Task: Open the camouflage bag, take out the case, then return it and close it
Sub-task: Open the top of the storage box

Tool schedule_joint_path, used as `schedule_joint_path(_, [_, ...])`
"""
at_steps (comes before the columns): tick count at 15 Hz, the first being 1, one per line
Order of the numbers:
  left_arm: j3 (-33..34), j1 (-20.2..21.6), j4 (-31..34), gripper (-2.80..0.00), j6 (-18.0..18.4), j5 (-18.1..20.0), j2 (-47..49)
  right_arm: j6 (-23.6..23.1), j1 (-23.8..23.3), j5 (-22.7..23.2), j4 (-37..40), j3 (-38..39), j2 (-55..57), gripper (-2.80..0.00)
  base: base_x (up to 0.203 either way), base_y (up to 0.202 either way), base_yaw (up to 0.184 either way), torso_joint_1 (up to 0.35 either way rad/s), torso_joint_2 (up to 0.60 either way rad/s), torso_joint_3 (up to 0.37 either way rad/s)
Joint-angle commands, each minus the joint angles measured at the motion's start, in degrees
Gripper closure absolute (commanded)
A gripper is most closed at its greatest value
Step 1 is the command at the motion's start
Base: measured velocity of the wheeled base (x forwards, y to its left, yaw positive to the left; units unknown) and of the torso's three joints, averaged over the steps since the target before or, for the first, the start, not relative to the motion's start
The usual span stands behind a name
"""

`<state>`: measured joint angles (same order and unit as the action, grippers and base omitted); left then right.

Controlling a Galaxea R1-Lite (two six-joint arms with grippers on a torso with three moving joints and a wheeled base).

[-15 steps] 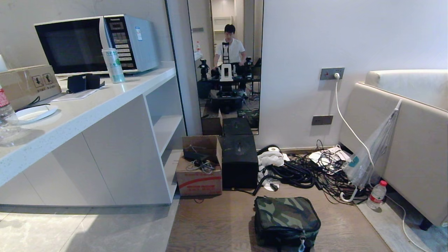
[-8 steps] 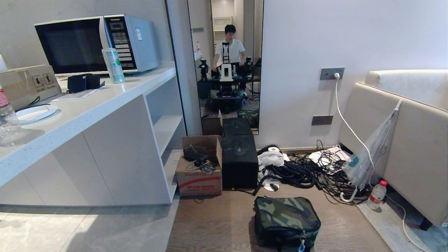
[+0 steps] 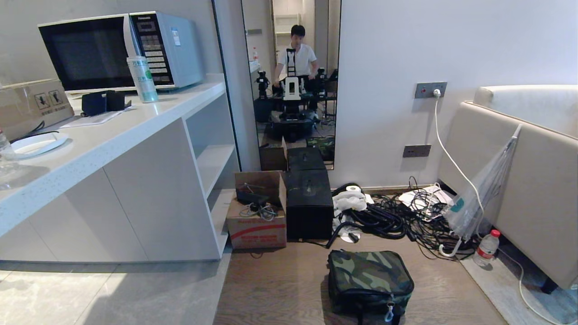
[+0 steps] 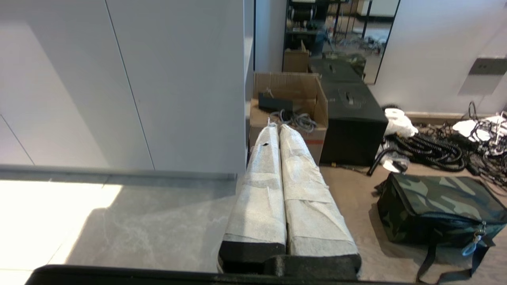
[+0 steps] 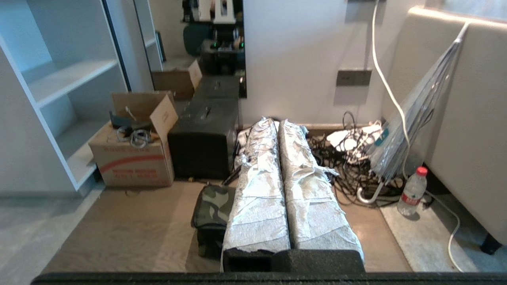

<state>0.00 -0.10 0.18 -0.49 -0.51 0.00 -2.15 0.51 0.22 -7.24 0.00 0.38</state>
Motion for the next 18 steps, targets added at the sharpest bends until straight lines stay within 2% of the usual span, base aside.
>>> schedule_joint_path(1, [0.0, 0.0, 0.0, 0.0, 0.0, 0.0, 0.0, 0.0, 0.0, 0.0, -0.1, 2.3, 0.1, 0.0, 0.0, 0.0, 0.0, 0.002, 0.0, -0.177])
schedule_joint_path(18, [0.0, 0.0, 0.0, 0.0, -0.1, 0.0, 0.0, 0.0, 0.0, 0.0, -0.1, 2.3, 0.1, 0.0, 0.0, 0.0, 0.0, 0.002, 0.0, -0.195])
